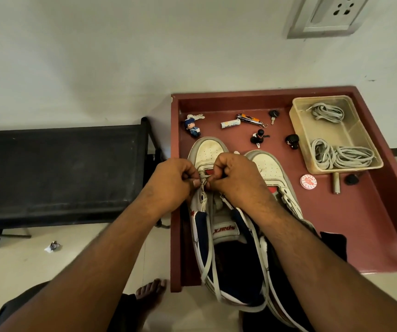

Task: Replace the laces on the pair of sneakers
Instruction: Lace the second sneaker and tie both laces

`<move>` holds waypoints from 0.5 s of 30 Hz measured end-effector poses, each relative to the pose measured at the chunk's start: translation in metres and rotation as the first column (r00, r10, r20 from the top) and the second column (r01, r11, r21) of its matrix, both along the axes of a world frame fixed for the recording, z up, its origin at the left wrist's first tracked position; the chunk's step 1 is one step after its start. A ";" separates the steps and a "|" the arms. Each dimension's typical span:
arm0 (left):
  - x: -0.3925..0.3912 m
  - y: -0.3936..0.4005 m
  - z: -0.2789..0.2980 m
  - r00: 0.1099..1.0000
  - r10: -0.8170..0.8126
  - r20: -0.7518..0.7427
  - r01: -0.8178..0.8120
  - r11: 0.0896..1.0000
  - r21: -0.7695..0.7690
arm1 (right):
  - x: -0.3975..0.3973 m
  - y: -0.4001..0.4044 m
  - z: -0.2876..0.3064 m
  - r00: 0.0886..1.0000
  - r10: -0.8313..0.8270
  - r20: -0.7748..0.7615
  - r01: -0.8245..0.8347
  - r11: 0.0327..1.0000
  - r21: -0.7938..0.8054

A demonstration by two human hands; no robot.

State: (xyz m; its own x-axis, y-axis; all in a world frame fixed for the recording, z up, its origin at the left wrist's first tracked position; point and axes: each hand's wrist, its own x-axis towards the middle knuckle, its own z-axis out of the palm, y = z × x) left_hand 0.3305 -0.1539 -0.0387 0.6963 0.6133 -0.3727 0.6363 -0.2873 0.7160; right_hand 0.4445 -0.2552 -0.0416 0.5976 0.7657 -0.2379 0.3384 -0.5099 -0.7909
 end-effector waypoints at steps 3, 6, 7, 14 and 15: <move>-0.007 0.014 0.004 0.994 0.105 0.005 -0.105 0.988 0.111 | 0.003 -0.002 0.003 0.997 0.075 -0.012 -0.076 0.996 -0.047; -0.025 0.052 0.012 0.829 0.537 0.158 -0.548 0.836 0.032 | 0.005 -0.004 0.006 0.991 0.120 -0.064 -0.125 0.989 -0.081; -0.032 0.062 0.014 0.725 0.665 0.181 -0.668 0.742 -0.049 | 0.006 -0.003 0.007 0.988 0.133 -0.084 -0.141 0.986 -0.089; -0.017 0.040 0.009 0.846 0.443 0.296 -0.484 0.871 0.081 | 0.013 -0.004 0.019 0.926 0.096 -0.364 -0.130 0.989 -0.068; -0.012 0.032 0.013 0.896 0.328 0.298 -0.348 0.937 0.013 | 0.014 -0.004 0.022 0.897 0.082 -0.434 -0.119 0.991 -0.057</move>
